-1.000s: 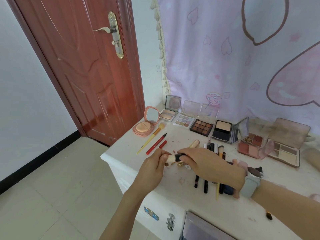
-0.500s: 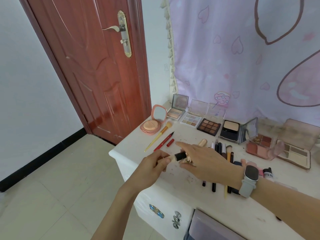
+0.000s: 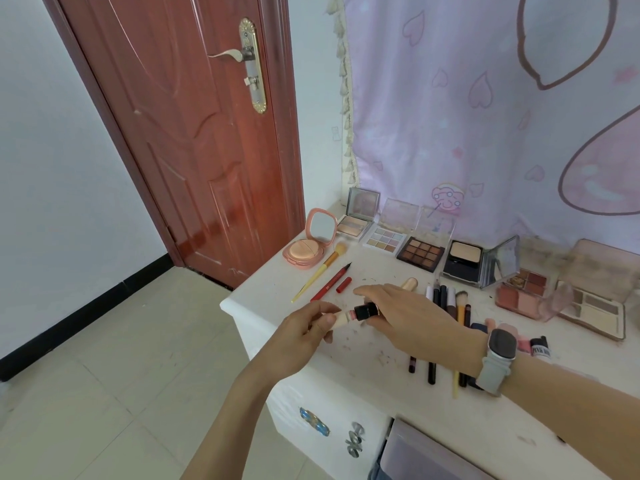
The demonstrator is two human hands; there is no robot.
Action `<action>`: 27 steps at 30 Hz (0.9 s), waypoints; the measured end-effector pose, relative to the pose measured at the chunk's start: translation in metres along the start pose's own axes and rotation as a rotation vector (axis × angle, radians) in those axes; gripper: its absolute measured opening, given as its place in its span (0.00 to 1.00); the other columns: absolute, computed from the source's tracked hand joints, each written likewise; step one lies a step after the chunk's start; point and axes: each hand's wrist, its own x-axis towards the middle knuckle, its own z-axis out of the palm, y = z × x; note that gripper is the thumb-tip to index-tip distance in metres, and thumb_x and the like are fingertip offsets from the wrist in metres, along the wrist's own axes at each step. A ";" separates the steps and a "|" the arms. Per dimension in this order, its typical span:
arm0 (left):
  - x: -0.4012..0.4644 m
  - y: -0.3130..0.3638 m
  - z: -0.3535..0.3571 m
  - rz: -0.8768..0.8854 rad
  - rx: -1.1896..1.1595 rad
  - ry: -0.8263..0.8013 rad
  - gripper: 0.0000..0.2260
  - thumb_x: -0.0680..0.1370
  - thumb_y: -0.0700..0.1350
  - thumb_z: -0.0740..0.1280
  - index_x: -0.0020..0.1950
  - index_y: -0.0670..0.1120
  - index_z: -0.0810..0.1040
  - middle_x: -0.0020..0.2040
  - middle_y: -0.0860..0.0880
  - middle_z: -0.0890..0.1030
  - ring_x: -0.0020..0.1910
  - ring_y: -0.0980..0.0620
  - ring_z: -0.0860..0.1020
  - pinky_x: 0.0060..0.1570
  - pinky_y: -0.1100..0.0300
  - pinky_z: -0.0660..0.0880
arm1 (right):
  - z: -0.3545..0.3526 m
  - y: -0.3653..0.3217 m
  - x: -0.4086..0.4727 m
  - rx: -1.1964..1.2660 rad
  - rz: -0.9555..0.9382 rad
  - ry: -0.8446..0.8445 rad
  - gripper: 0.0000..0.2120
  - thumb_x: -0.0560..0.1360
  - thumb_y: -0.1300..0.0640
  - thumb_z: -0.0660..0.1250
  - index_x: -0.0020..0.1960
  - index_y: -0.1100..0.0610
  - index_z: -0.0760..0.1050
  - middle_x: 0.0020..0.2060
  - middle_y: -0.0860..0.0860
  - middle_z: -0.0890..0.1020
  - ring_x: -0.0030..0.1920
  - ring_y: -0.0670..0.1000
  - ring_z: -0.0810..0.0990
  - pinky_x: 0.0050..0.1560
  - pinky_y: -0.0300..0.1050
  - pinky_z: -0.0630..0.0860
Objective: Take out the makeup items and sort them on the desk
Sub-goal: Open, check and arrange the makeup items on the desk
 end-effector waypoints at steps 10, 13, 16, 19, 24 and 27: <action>0.000 -0.014 -0.013 -0.028 -0.190 0.193 0.05 0.80 0.42 0.60 0.50 0.47 0.76 0.39 0.53 0.80 0.36 0.60 0.76 0.38 0.71 0.71 | -0.007 0.035 0.001 0.033 0.099 0.211 0.12 0.77 0.55 0.62 0.59 0.53 0.74 0.51 0.46 0.69 0.46 0.43 0.68 0.45 0.34 0.65; 0.006 -0.012 -0.005 -0.032 -0.280 0.319 0.05 0.80 0.44 0.58 0.52 0.46 0.72 0.44 0.53 0.83 0.41 0.58 0.80 0.40 0.69 0.73 | -0.005 0.044 0.006 0.348 0.310 0.300 0.08 0.75 0.56 0.65 0.54 0.49 0.75 0.46 0.45 0.72 0.42 0.42 0.71 0.41 0.32 0.64; 0.023 -0.005 0.008 -0.018 -0.301 0.348 0.05 0.80 0.45 0.58 0.54 0.46 0.69 0.48 0.54 0.83 0.45 0.62 0.80 0.43 0.74 0.71 | -0.002 0.051 0.013 0.531 0.425 0.374 0.07 0.75 0.57 0.65 0.50 0.47 0.73 0.45 0.44 0.77 0.43 0.43 0.74 0.41 0.30 0.66; 0.052 0.007 0.015 0.012 -0.217 0.364 0.05 0.79 0.48 0.62 0.50 0.48 0.72 0.46 0.57 0.81 0.46 0.65 0.78 0.42 0.76 0.70 | -0.002 0.059 0.021 0.571 0.482 0.409 0.06 0.74 0.57 0.66 0.50 0.49 0.74 0.44 0.42 0.78 0.43 0.46 0.75 0.40 0.31 0.66; 0.110 0.021 0.019 0.092 0.040 0.319 0.03 0.75 0.45 0.68 0.43 0.49 0.74 0.38 0.58 0.74 0.36 0.63 0.72 0.36 0.75 0.68 | -0.003 0.073 0.039 0.425 0.484 0.360 0.06 0.73 0.56 0.66 0.48 0.57 0.78 0.43 0.53 0.79 0.46 0.51 0.75 0.47 0.44 0.71; 0.133 0.017 0.026 0.067 0.130 0.253 0.06 0.76 0.49 0.66 0.46 0.48 0.74 0.38 0.58 0.76 0.38 0.61 0.74 0.37 0.74 0.69 | -0.002 0.081 0.046 0.403 0.498 0.324 0.07 0.73 0.56 0.66 0.49 0.56 0.78 0.41 0.51 0.80 0.45 0.52 0.77 0.47 0.46 0.72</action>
